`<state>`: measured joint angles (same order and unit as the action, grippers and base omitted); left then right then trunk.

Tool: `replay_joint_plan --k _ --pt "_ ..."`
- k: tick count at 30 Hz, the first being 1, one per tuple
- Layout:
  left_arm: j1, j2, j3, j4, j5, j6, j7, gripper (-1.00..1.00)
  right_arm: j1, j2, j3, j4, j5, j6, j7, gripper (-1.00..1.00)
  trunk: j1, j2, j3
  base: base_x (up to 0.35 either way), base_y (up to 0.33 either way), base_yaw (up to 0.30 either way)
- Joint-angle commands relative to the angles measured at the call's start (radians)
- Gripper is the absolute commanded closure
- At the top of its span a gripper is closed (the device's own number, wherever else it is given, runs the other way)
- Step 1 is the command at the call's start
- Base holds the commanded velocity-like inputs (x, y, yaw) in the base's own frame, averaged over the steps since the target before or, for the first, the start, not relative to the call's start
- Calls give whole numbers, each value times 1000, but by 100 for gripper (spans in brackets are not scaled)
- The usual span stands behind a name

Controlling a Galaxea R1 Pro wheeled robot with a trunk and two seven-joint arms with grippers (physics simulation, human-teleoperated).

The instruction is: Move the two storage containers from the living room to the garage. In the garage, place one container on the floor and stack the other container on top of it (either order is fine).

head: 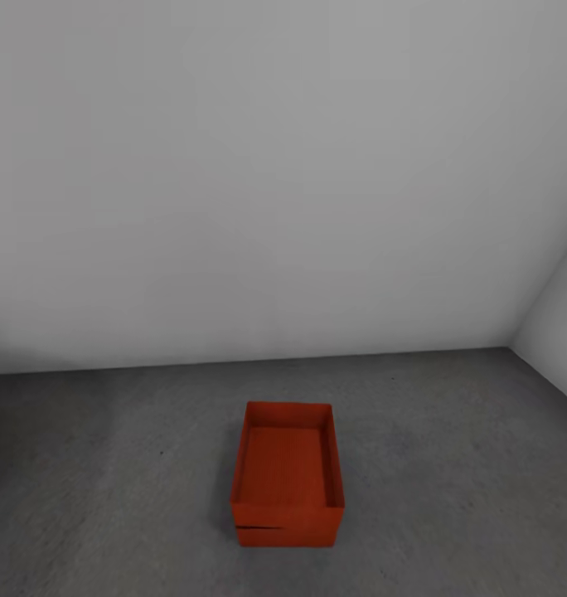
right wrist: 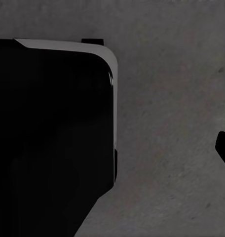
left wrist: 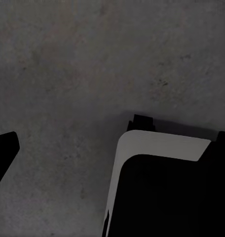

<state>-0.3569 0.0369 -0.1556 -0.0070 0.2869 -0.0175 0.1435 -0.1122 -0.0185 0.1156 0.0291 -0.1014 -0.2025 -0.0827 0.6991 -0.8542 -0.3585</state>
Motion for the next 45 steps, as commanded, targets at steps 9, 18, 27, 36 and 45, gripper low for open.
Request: replay_joint_plan --k 9,18,27,36,45 --pt "0 0 -9 0 9 -2 2 -100 -1 1 9 3 -5 -6 0 -100 0 -1 14 0 0 0" --pt "0 0 -9 0 9 -1 2 -100 -1 0 9 3 -13 -6 0 -100 0 -1 29 0 0 0" --pt "0 0 -9 0 9 -2 2 -100 -1 2 9 3 -15 -6 0 -100 0 -1 43 0 0 0" --pt "0 -2 -7 1 11 -1 -2 -100 -1 1 9 3 -15 -6 0 -100 0 -1 58 0 0 0" --pt "123 21 -7 6 12 3 -8 -100 -1 2 9 3 -15 -6 0 -100 0 -1 73 0 0 0"
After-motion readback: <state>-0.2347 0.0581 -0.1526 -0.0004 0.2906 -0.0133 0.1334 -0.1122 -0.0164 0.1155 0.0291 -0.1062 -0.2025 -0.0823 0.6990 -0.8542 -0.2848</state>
